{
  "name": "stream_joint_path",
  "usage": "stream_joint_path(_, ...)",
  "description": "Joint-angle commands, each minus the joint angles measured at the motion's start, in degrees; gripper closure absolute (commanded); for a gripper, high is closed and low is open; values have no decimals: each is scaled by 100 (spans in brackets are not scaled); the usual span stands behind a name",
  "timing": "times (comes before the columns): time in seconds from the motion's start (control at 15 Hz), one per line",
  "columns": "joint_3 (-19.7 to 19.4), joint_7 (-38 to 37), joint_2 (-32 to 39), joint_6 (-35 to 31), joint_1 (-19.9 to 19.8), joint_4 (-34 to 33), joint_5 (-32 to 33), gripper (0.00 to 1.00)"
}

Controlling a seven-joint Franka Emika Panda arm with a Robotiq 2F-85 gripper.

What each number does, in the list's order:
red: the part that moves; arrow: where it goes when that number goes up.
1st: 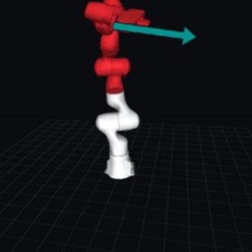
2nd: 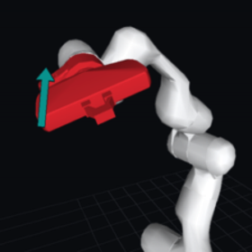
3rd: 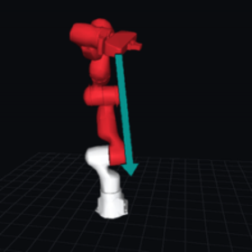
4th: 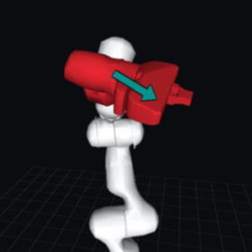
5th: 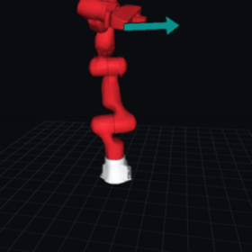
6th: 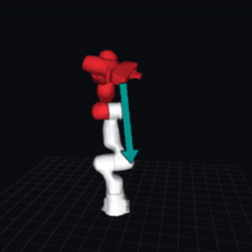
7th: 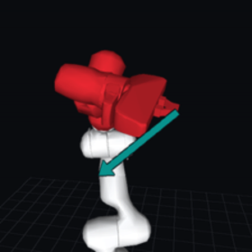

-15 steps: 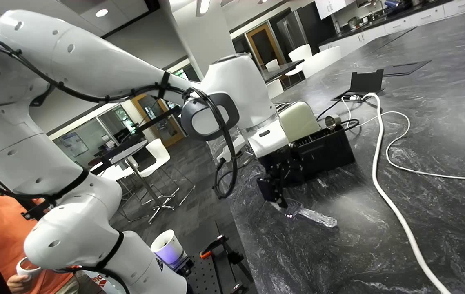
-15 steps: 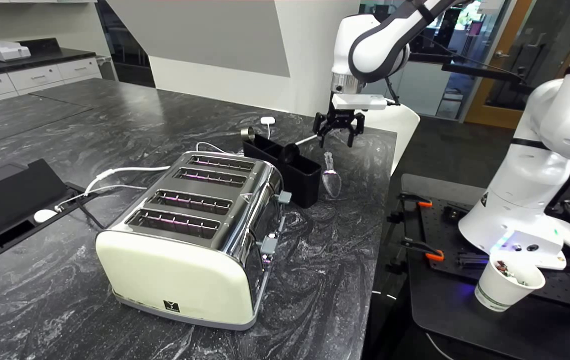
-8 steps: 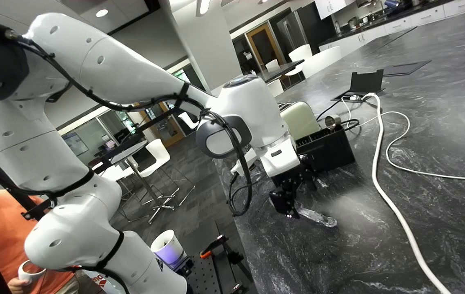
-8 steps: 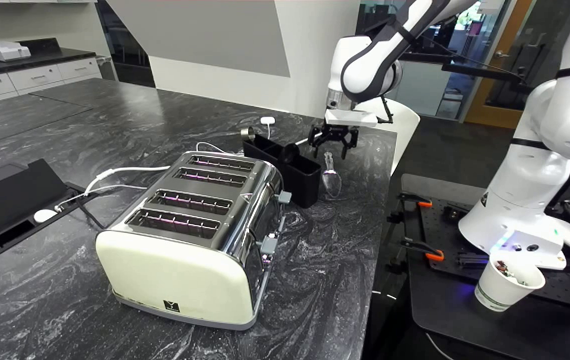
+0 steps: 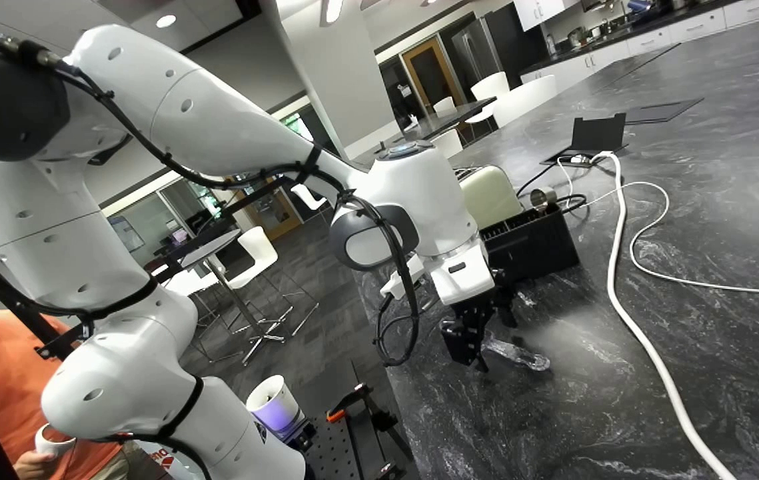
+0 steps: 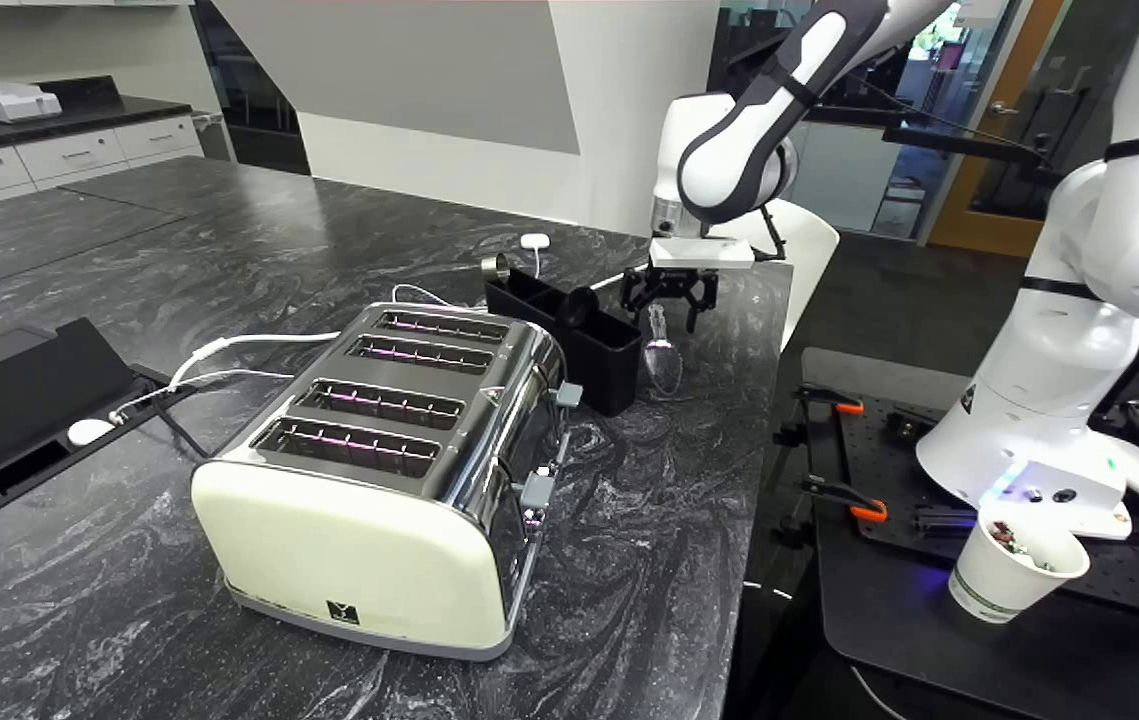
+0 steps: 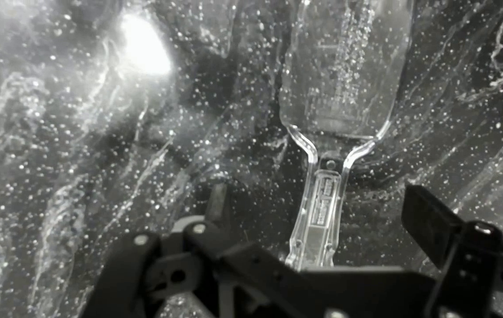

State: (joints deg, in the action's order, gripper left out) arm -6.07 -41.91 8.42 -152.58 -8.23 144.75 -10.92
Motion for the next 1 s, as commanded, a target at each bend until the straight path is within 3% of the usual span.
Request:
stream_joint_path(0.0, -94, -28, 94, -165, 160, -18, -78, 0)
stream_joint_path(0.07, -101, -42, 112, -167, 179, -22, -58, 25)
stream_joint_path(0.2, -125, -104, 138, -167, 222, -30, 7, 34)
stream_joint_path(0.73, -240, -273, -35, -52, 332, -22, 234, 94)
stream_joint_path(0.8, -258, -330, -105, 17, 350, -10, 327, 98)
stream_joint_path(0.93, -286, -431, -314, 252, 371, -4, 514, 94)
